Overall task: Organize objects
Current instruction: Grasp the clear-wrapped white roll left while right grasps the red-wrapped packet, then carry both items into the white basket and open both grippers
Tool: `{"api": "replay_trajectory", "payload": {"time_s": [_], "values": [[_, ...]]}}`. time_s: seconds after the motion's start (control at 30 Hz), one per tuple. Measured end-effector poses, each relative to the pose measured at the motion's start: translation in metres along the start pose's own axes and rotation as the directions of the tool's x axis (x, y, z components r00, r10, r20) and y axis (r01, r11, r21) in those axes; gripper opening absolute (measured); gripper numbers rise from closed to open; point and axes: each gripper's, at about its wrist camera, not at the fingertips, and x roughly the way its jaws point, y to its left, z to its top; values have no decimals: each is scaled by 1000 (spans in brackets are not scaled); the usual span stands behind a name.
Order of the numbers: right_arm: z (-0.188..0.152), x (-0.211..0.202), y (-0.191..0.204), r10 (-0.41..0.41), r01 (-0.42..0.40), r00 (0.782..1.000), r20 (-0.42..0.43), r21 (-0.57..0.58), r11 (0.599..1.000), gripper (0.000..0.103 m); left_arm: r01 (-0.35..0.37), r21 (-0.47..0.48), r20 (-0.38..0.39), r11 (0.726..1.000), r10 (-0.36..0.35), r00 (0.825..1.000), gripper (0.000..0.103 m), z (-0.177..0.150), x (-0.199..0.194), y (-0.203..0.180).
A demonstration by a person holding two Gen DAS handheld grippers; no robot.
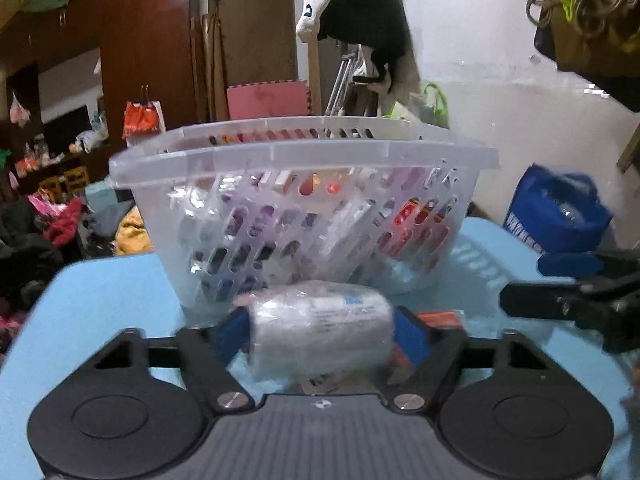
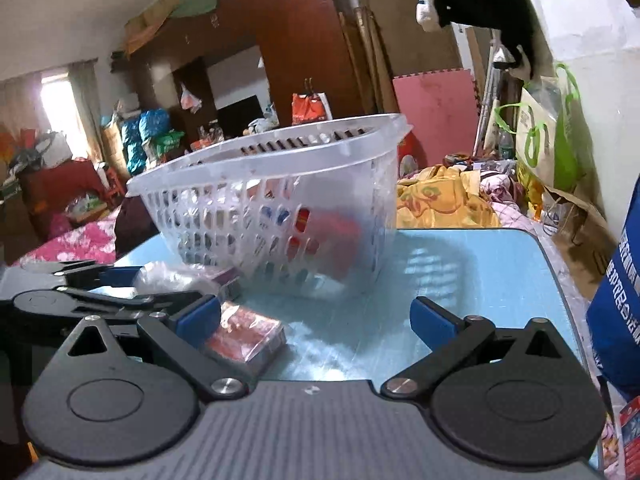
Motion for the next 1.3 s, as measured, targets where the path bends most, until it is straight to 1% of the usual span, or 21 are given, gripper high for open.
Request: {"api": "replay_trajectory", "payload": {"time_s": [0.07,0.17,0.23,0.27,0.33,0.4,0.47,0.53,0.63,0.7,0.77,0.8,0.87,0.93,1.07,1.13,1.2,1.27,1.3], "values": [[-4,0,6,17,-17,1000,-10,-14,1000,103,3,-41,29,999,-2,1000,78,-5,-6,5],[-21,0,19,65,-66,997,-33,-11,998,103,37,-88,90,995,-29,996,78,-11,-25,23],[-23,11,27,96,-95,992,-82,7,995,103,45,-110,124,993,-31,992,78,-14,-36,39],[-24,17,32,92,-93,990,-107,0,996,103,38,-120,141,992,-20,990,78,-16,-42,48],[-24,28,43,60,-64,989,-132,-25,998,103,16,-131,166,991,6,986,78,-17,-49,61],[-25,38,48,48,-51,986,-161,-18,999,103,7,-165,183,986,24,983,78,-19,-54,74],[-26,43,51,34,-38,985,-170,-18,999,98,24,-183,191,983,11,982,78,-21,-56,80],[-27,43,51,18,-21,985,-170,-16,1000,83,45,-191,191,980,-8,982,78,-22,-54,82],[-29,40,50,11,-17,984,-176,-34,999,71,56,-196,190,979,-19,982,78,-22,-51,81],[-31,34,49,-9,0,986,-166,-56,998,69,55,-197,218,979,-11,976,78,-25,-56,82],[-30,29,49,-33,23,989,-146,-70,997,69,90,-202,250,975,-37,968,78,-29,-61,86],[-31,24,47,-27,19,992,-125,-65,998,69,109,-204,261,973,-53,964,78,-29,-62,87],[-30,18,40,6,-9,996,-91,-35,999,69,135,-203,279,970,-75,957,78,-31,-64,89],[-31,12,34,44,-45,997,-61,-15,999,69,145,-193,287,970,-86,954,78,-32,-65,87],[-27,5,40,83,-83,997,7,-39,996,69,143,-152,313,978,-90,946,78,-34,-70,80],[-28,-6,41,86,-82,994,72,-56,995,69,155,-140,332,978,-101,938,78,-34,-74,77],[-29,-21,47,97,-85,983,153,-81,993,69,162,-136,350,977,-105,931,78,-30,-80,74],[-18,-32,55,113,-94,977,180,-107,990,69,196,-125,366,973,-139,920,78,-14,-87,73],[-6,-39,62,116,-90,972,203,-132,987,69,202,-118,375,972,-145,916,78,-3,-90,72]]}}
